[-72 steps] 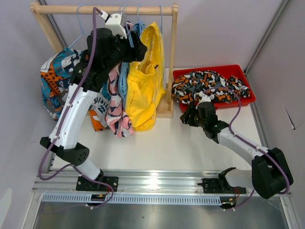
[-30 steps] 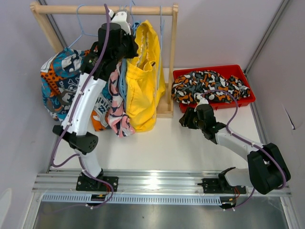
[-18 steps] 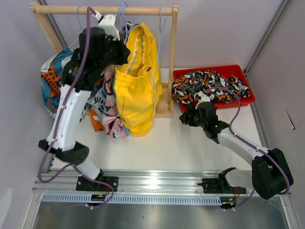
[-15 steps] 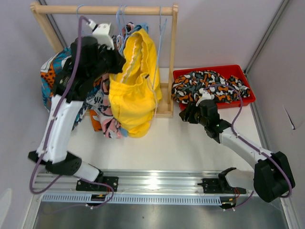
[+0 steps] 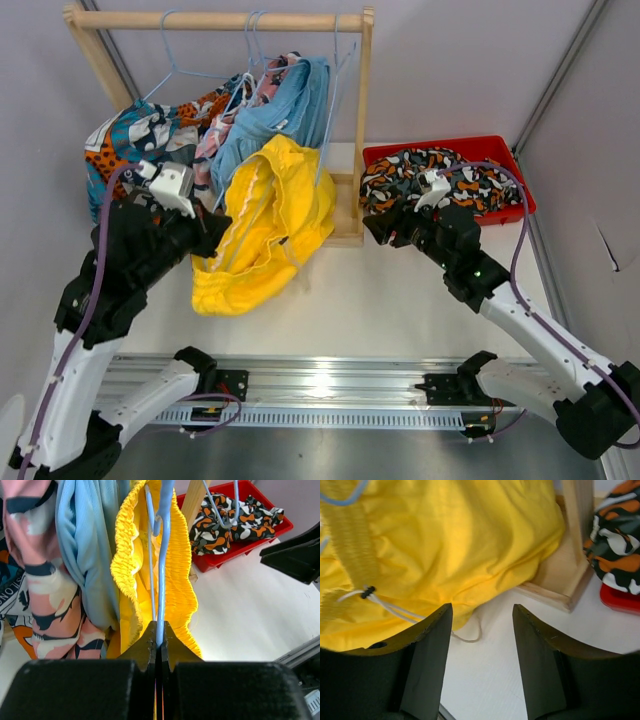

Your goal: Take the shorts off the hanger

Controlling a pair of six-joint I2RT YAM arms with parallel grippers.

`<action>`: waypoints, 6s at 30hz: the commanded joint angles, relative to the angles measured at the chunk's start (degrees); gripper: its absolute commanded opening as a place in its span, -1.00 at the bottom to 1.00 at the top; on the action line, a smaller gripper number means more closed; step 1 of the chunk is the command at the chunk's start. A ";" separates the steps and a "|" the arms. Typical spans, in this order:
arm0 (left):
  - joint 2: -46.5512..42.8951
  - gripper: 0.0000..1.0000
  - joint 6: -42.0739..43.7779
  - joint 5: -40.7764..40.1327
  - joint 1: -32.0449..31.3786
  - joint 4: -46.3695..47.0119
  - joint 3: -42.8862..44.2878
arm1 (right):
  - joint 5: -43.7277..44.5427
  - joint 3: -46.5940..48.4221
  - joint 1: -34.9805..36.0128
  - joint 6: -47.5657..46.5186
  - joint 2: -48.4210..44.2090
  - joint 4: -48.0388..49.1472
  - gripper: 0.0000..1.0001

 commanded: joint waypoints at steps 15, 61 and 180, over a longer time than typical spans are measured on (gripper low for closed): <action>-9.68 -1.00 -4.52 30.69 -1.20 2.69 -1.20 | 3.25 13.23 13.06 -13.19 1.99 3.33 0.23; -11.54 -1.00 -9.98 45.21 -5.95 6.74 -2.08 | -2.28 9.53 -11.78 -3.45 3.48 22.58 -1.00; 58.78 0.04 -10.60 15.59 0.74 12.90 53.11 | 3.26 -23.68 -24.56 2.88 -25.35 2.98 0.64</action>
